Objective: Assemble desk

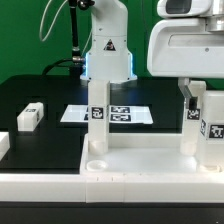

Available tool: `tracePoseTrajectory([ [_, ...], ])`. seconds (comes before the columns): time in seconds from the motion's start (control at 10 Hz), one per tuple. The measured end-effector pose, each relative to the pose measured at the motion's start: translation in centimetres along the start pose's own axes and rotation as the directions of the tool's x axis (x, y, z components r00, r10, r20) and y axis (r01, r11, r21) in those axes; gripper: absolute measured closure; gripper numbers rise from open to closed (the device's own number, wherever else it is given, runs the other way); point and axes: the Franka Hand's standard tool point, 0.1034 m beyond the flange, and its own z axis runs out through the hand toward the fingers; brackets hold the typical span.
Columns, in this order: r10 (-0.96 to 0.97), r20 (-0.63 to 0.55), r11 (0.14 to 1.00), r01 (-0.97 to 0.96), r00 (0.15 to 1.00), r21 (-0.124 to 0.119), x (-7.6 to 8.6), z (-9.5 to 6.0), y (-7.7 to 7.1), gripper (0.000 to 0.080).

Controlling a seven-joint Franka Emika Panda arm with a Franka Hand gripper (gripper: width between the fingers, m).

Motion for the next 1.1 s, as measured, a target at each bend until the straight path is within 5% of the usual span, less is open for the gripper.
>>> tracePoseTrajectory([
  [0.1,0.063,0.001,0.998,-0.063,0.998,0.001,0.0,0.0,0.0,0.0415],
  [0.2,0.123,0.001,0.992,-0.123,0.992,0.0,0.0,0.0,0.0,0.0415],
  [0.3,0.206,0.003,0.979,-0.206,0.979,-0.006,0.0,0.1,0.4,0.0502],
  [0.6,0.39,0.001,0.921,-0.39,0.921,-0.008,0.1,0.1,0.6,0.0502],
  [1.0,0.889,0.047,0.453,-0.89,0.455,0.055,-0.2,0.4,1.5,0.0501],
  [1.1,0.912,0.05,0.404,-0.913,0.407,0.054,-0.3,0.3,1.4,0.0501],
])
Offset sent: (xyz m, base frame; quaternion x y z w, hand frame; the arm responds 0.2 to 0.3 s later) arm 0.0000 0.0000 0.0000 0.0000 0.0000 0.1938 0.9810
